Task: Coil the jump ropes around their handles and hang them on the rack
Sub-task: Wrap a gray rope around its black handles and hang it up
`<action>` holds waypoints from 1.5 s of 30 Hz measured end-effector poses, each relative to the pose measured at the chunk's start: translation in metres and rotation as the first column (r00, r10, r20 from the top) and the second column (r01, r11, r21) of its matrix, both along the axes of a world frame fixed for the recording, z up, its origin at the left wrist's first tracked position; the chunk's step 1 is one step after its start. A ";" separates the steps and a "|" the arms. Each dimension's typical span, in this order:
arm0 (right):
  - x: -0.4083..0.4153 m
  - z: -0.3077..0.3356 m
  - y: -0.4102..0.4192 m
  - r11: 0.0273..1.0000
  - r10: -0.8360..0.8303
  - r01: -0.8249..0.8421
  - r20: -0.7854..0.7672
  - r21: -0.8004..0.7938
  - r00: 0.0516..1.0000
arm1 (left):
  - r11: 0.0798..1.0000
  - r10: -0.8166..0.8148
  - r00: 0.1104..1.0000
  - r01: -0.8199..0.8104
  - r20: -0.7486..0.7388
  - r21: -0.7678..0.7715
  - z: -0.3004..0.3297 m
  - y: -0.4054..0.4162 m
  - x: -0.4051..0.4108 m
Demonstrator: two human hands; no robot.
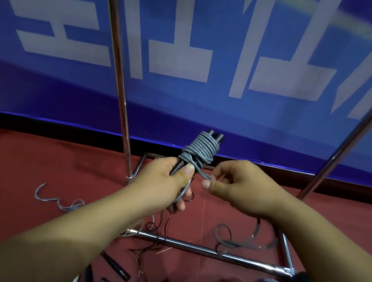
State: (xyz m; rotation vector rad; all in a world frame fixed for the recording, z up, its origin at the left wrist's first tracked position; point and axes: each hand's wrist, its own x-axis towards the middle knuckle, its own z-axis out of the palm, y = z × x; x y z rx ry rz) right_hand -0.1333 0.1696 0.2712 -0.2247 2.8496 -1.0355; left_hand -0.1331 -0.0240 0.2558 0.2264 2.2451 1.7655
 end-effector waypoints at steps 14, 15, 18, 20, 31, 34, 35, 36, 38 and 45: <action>0.011 0.004 -0.019 0.952 0.096 -0.115 0.079 0.284 0.992 | 0.901 0.021 0.972 -0.121 -0.236 -0.417 -0.021 -0.010 -0.029; 0.011 0.004 -0.019 0.950 0.092 -0.116 0.095 0.291 0.991 | 0.892 0.022 0.970 -0.128 -0.241 -0.433 -0.022 -0.011 -0.030; 0.008 0.004 -0.020 0.938 0.079 -0.119 0.133 0.326 0.988 | 0.853 -0.016 0.962 -0.129 -0.273 -0.506 -0.023 -0.012 -0.030; 0.008 0.004 -0.021 0.929 0.074 -0.127 0.161 0.347 0.984 | 0.829 -0.027 0.953 -0.147 -0.301 -0.540 -0.022 -0.012 -0.030; 0.013 0.007 -0.017 0.931 0.113 -0.151 0.131 0.333 0.985 | 0.738 -0.016 0.986 -0.100 -0.166 -0.667 -0.029 -0.029 -0.040; 0.015 0.006 -0.019 0.926 0.164 -0.186 0.091 0.330 0.982 | 0.732 -0.016 0.991 -0.077 -0.131 -0.677 -0.029 -0.028 -0.040; 0.016 0.007 -0.019 0.926 0.176 -0.195 0.087 0.324 0.981 | 0.734 -0.012 0.993 -0.074 -0.122 -0.675 -0.029 -0.028 -0.040; 0.017 0.008 -0.020 0.926 0.188 -0.204 0.079 0.317 0.979 | 0.737 -0.006 0.993 -0.073 -0.114 -0.671 -0.030 -0.028 -0.040; 0.017 0.009 -0.020 0.928 0.206 -0.210 0.045 0.307 0.977 | 0.739 0.013 0.994 -0.081 -0.106 -0.669 -0.030 -0.027 -0.041; 0.013 0.006 -0.016 0.941 0.167 -0.124 -0.117 0.314 0.979 | 0.777 -0.035 0.998 -0.007 -0.055 -0.629 -0.035 -0.023 -0.039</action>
